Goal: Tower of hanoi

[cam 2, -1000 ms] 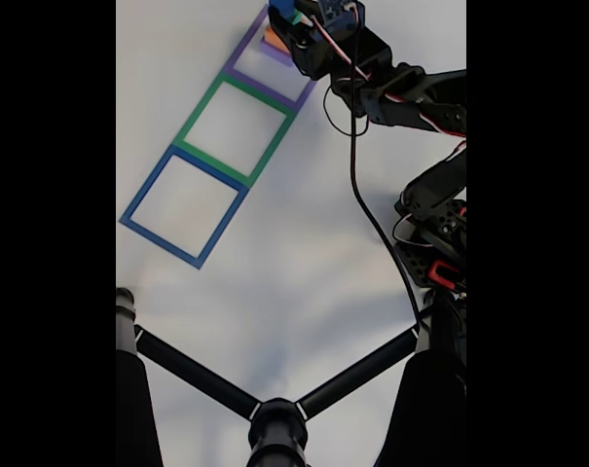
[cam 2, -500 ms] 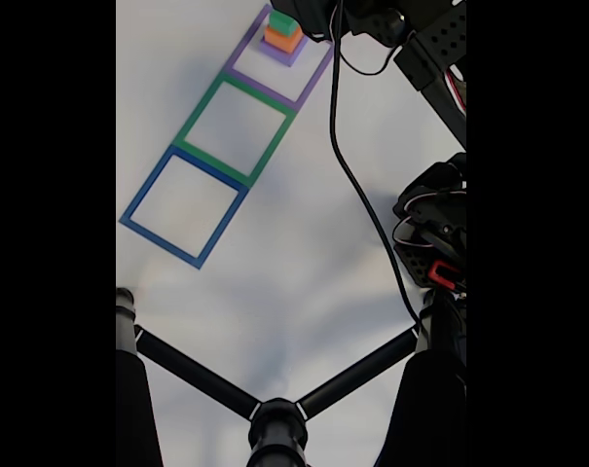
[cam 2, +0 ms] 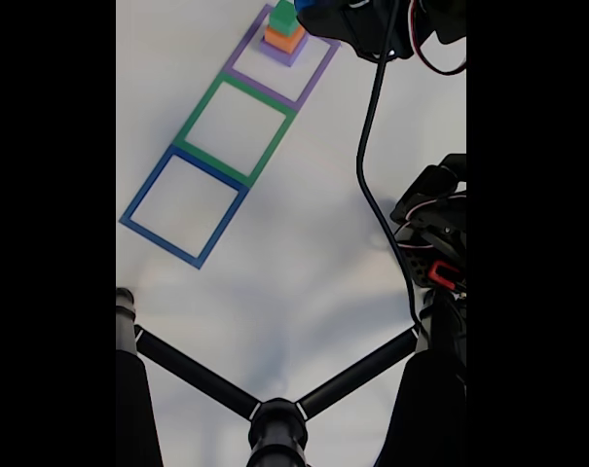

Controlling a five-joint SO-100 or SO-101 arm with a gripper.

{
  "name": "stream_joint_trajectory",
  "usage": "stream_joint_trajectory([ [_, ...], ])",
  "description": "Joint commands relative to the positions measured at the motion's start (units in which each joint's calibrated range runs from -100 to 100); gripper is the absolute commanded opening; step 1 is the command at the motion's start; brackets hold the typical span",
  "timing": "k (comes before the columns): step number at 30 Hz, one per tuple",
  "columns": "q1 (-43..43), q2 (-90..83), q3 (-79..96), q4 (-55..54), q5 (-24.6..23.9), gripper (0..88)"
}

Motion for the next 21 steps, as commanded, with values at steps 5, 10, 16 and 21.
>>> stream_joint_trajectory([
  [5,-3.3,-7.1,13.0,-4.0,0.6,3.2],
  [10,-3.5,-14.7,32.4,-14.4,0.6,3.0],
  [16,-4.7,-21.5,54.5,-28.6,0.6,3.2],
  [21,-6.1,-23.0,70.3,-44.3,0.6,3.6],
])
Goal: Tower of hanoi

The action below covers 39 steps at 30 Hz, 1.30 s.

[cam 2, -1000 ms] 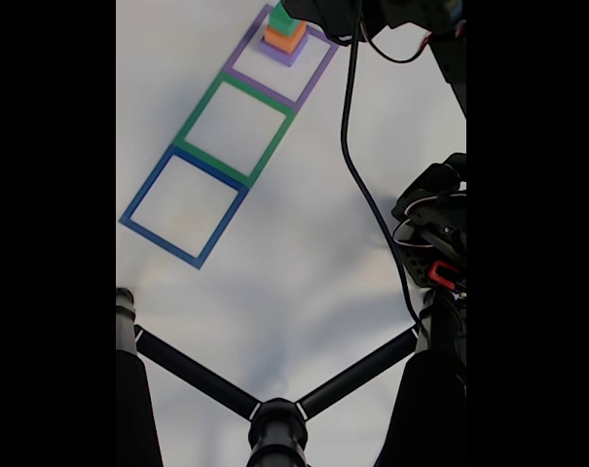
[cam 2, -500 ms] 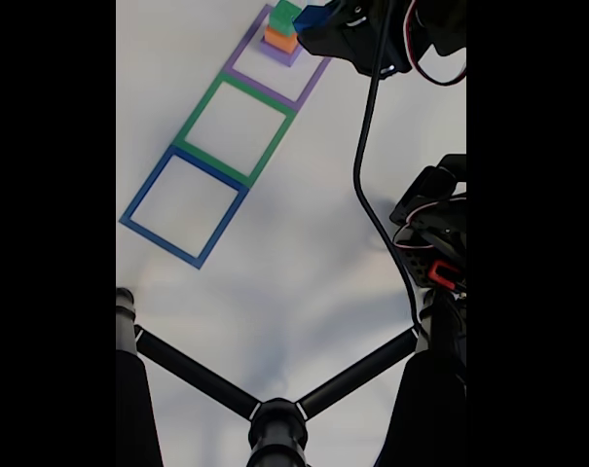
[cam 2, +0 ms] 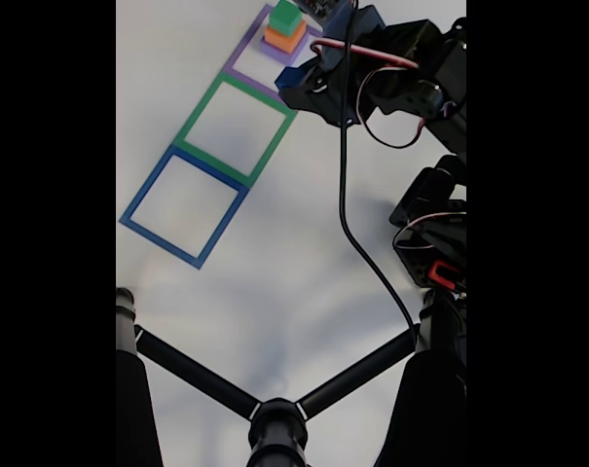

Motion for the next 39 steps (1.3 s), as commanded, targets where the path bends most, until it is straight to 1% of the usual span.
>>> stream_joint_trajectory([
  [1,-0.9,-2.2,11.6,-14.1,0.0,3.8],
  [6,-1.1,-0.1,26.0,-33.2,0.0,3.9],
  [11,-1.8,6.9,32.7,-49.8,0.0,3.9],
  [13,-1.8,10.2,33.3,-53.5,0.0,4.0],
  [17,-2.2,18.3,38.3,-70.0,0.0,4.2],
  [20,-2.5,24.6,40.4,-79.0,0.0,4.3],
  [30,-4.3,48.5,39.8,-108.0,0.0,4.5],
  [34,-4.5,57.5,37.8,-116.9,0.0,4.5],
  [39,-4.0,64.9,33.5,-120.7,0.0,4.6],
])
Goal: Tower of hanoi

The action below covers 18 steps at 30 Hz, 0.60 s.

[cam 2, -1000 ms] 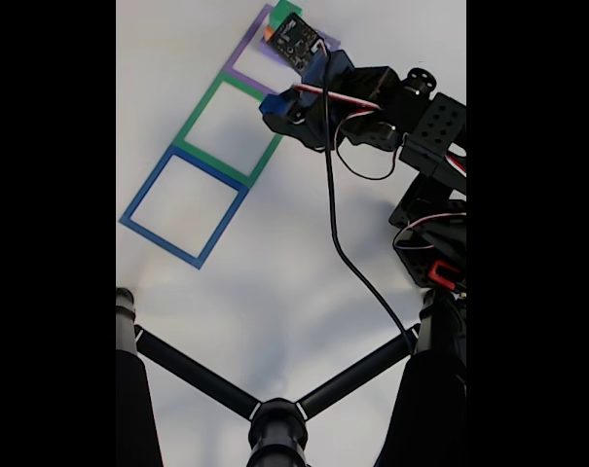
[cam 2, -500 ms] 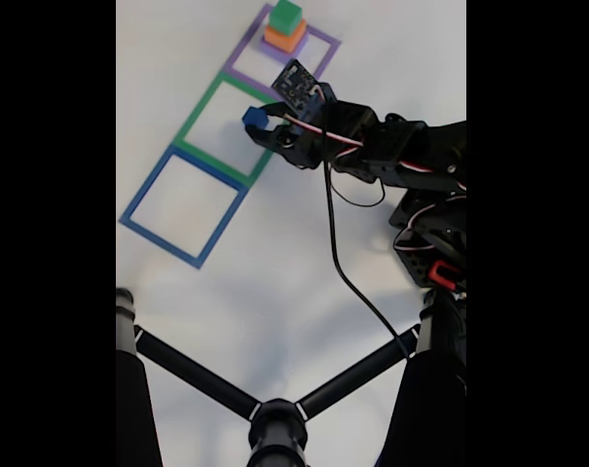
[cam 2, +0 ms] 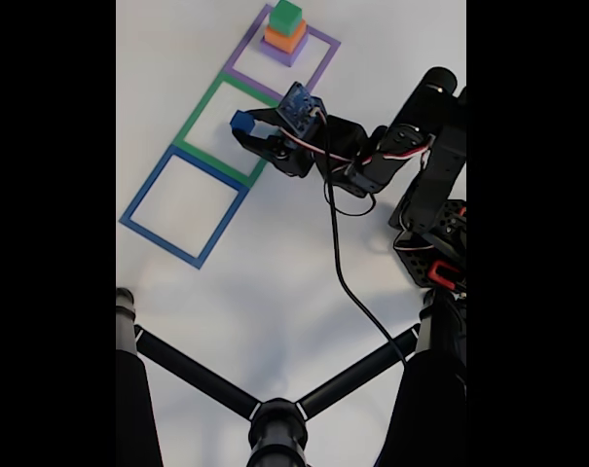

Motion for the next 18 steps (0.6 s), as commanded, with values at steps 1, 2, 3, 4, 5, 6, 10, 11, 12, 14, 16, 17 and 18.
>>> stream_joint_trajectory([
  [1,0.0,4.1,-4.5,-4.1,0.6,4.6],
  [2,0.2,5.5,-5.3,-4.7,0.6,4.6],
  [3,0.3,6.7,-6.0,-5.2,0.6,4.6],
  [4,0.3,7.9,-6.7,-5.8,0.6,4.7],
  [5,0.3,9.0,-7.1,-6.4,0.6,4.7],
  [6,0.3,10.0,-7.2,-7.2,0.6,4.7],
  [10,-0.1,13.2,-8.1,-9.3,0.6,4.7],
  [11,-0.2,13.7,-8.3,-9.5,0.6,4.8],
  [12,-0.4,14.4,-8.8,-9.7,0.6,4.8],
  [14,-0.4,15.4,-9.3,-9.9,0.6,4.8],
  [16,-0.4,16.4,-10.2,-10.0,0.6,4.9],
  [17,-0.4,16.8,-10.5,-10.0,0.6,5.2],
  [18,-0.4,17.1,-10.7,-10.0,0.6,5.4],
])
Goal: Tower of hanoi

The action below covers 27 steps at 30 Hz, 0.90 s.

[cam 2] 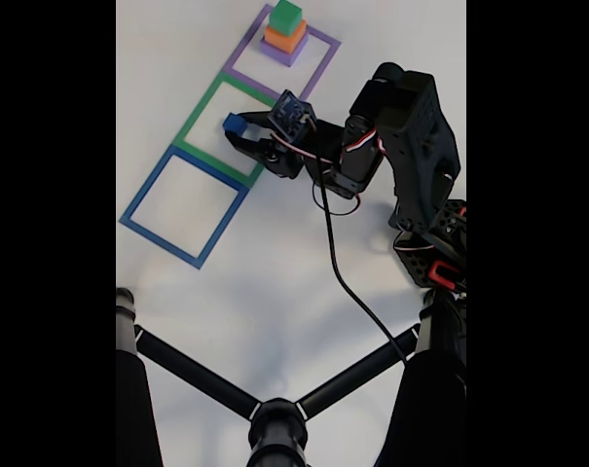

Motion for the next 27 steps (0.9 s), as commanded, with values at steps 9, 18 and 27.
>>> stream_joint_trajectory([
  [9,0.2,1.3,-1.3,-1.4,0.0,16.1],
  [18,0.9,-9.7,2.8,7.0,0.0,17.1],
  [27,2.3,-43.1,1.3,48.5,0.0,12.5],
])
